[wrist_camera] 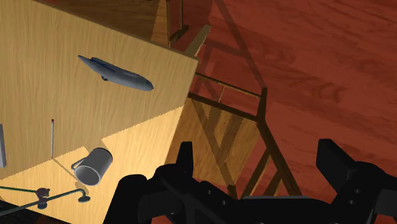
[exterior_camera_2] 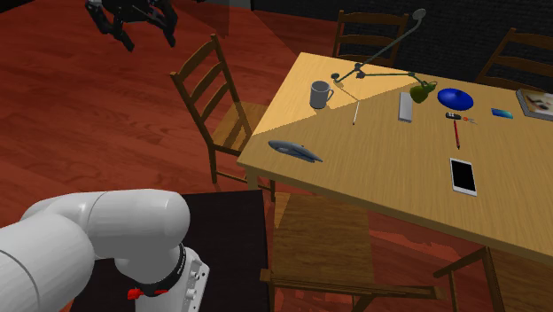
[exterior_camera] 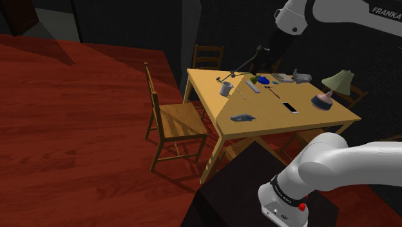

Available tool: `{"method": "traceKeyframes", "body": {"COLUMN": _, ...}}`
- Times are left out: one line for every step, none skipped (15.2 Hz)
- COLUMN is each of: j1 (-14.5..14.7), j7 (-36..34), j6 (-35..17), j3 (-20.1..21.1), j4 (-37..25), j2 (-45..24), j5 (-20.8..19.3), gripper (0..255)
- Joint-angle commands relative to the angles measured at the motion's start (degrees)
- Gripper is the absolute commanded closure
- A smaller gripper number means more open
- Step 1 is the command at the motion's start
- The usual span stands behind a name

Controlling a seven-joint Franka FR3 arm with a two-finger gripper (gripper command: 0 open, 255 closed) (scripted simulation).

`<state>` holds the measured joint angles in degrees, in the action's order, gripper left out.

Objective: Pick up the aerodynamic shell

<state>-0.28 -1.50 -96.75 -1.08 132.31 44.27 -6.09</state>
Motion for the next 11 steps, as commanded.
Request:
{"method": "traceKeyframes", "body": {"j1": 0.0, "j7": 0.0, "j6": 0.0, "j3": 0.0, "j4": 0.0, "j2": 0.0, "j5": 0.0, "gripper": 0}}
{"method": "traceKeyframes", "body": {"j1": 0.17, "j7": 2.28, "j6": -1.0, "j3": -1.33, "j4": 1.62, "j2": 0.46, "j5": -0.56, "gripper": 0}}
{"method": "traceKeyframes", "body": {"j1": 0.35, "j7": 4.56, "j6": -2.0, "j3": -2.69, "j4": 3.15, "j2": 0.83, "j5": -1.18, "gripper": 0}}
{"method": "traceKeyframes", "body": {"j1": 0.48, "j7": 6.84, "j6": -3.02, "j3": -4.08, "j4": 4.59, "j2": 1.1, "j5": -1.83, "gripper": 0}}
{"method": "traceKeyframes", "body": {"j1": 0.6, "j7": 9.13, "j6": -4.04, "j3": -5.48, "j4": 5.95, "j2": 1.26, "j5": -2.51, "gripper": 0}}
{"method": "traceKeyframes", "body": {"j1": 0.66, "j7": 11.45, "j6": -5.09, "j3": -6.9, "j4": 7.21, "j2": 1.32, "j5": -3.21, "gripper": 0}}
{"method": "traceKeyframes", "body": {"j1": 0.75, "j7": 13.75, "j6": -6.15, "j3": -8.36, "j4": 8.37, "j2": 1.26, "j5": -3.96, "gripper": 0}}
{"method": "traceKeyframes", "body": {"j1": 0.79, "j7": 16.07, "j6": -7.24, "j3": -9.82, "j4": 9.45, "j2": 1.09, "j5": -4.7, "gripper": 0}}
{"method": "traceKeyframes", "body": {"j1": 0.81, "j7": 18.4, "j6": -8.36, "j3": -11.3, "j4": 10.43, "j2": 0.8, "j5": -5.46, "gripper": 0}}
{"method": "traceKeyframes", "body": {"j1": 0.87, "j7": 20.72, "j6": -9.5, "j3": -12.83, "j4": 11.31, "j2": 0.39, "j5": -6.25, "gripper": 0}}
{"method": "traceKeyframes", "body": {"j1": 0.92, "j7": 23.04, "j6": -10.66, "j3": -14.38, "j4": 12.09, "j2": -0.14, "j5": -7.04, "gripper": 0}}
